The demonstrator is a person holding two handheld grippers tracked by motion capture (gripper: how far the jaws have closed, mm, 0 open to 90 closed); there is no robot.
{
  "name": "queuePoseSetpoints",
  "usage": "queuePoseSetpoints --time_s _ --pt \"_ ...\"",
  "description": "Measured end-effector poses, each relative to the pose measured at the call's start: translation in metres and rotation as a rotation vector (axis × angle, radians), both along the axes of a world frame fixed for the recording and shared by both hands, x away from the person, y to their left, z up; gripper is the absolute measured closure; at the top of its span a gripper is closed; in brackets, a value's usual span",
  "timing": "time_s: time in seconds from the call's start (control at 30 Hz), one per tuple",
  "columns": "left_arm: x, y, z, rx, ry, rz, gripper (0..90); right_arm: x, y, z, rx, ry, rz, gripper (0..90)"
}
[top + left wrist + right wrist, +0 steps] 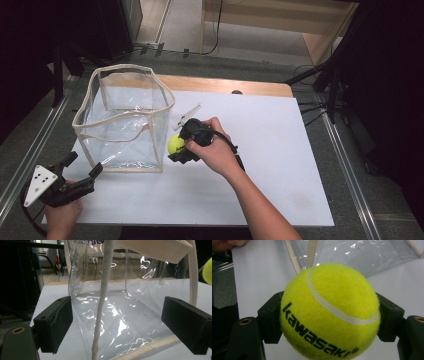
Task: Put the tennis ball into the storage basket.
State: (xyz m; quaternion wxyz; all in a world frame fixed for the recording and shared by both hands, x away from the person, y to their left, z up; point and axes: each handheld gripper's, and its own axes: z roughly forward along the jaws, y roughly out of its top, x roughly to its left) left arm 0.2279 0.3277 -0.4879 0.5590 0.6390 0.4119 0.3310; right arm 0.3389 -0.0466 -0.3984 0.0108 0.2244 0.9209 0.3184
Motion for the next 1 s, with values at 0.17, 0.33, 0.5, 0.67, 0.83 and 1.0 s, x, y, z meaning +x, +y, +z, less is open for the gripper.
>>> queuePoseSetpoints --time_s 0.17,0.33,0.5,0.67,0.83,1.0 --pt "0.000 0.000 0.000 0.001 -0.001 -0.002 10.4 0.003 -0.005 0.006 0.011 0.006 0.001 23.0" --pt "0.000 -0.001 0.000 0.000 -0.005 -0.001 10.4 0.008 -0.006 0.018 0.013 -0.009 0.006 23.0" --pt "0.000 -0.001 0.000 0.000 -0.004 -0.001 10.4 0.012 -0.004 0.026 0.024 -0.015 0.006 23.0" --pt "0.000 0.000 0.000 0.001 0.002 -0.005 10.4 0.018 -0.002 0.030 0.043 -0.002 0.012 23.0" --pt "0.000 0.000 0.000 0.004 0.003 -0.004 10.4 0.022 -0.001 0.037 0.039 -0.009 0.005 23.0" --pt "0.000 0.000 0.000 0.005 0.008 -0.006 10.4 0.026 0.001 0.044 0.039 -0.026 0.008 23.0"
